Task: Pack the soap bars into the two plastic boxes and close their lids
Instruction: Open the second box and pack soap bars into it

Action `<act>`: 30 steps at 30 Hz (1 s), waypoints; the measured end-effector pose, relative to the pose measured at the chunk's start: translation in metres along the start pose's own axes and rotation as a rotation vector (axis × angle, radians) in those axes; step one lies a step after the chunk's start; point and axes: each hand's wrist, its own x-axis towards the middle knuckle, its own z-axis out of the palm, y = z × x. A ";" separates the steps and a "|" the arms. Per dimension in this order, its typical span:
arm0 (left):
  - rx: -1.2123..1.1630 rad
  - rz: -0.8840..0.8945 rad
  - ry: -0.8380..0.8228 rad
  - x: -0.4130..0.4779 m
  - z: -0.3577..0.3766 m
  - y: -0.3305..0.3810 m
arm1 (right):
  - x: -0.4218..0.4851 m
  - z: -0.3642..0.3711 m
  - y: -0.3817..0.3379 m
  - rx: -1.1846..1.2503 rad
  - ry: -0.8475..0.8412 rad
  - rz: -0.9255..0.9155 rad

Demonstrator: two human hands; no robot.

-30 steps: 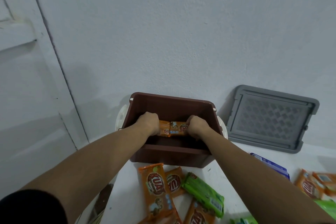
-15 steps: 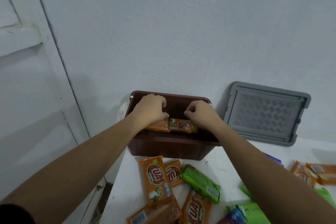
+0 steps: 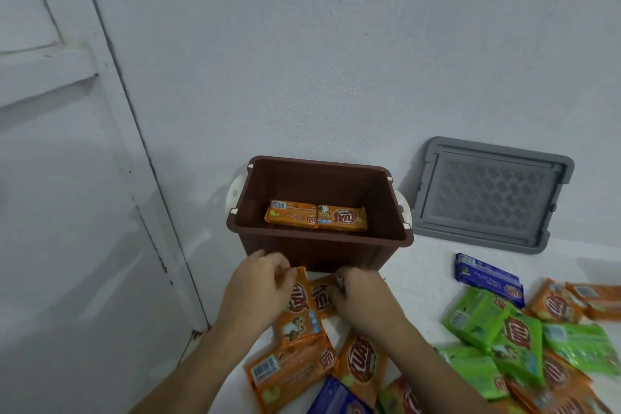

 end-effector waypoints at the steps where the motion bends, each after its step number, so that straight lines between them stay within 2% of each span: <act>1: 0.004 -0.027 -0.012 0.000 0.004 -0.003 | 0.001 0.004 0.001 -0.008 0.016 0.017; 4: -0.013 -0.123 -0.149 0.001 0.008 -0.010 | 0.002 0.008 -0.003 -0.095 -0.013 0.057; 7: -0.145 -0.172 -0.314 0.002 0.007 -0.011 | 0.003 0.008 -0.004 -0.121 -0.099 0.117; 13: -0.463 -0.365 -0.453 0.001 -0.013 -0.008 | 0.001 0.004 -0.003 0.123 -0.121 0.221; 17: -0.516 -0.357 -0.590 -0.002 -0.038 -0.004 | -0.007 0.000 -0.001 0.266 -0.109 0.164; 23: -0.435 -0.252 -0.580 -0.015 -0.064 -0.001 | -0.031 -0.014 0.009 0.550 -0.178 -0.074; 27: -0.500 -0.237 -0.464 -0.021 -0.080 0.002 | -0.040 -0.030 0.013 0.606 -0.139 -0.189; 30: -0.614 -0.212 -0.348 -0.020 -0.095 0.006 | -0.039 -0.043 0.019 0.683 -0.101 -0.194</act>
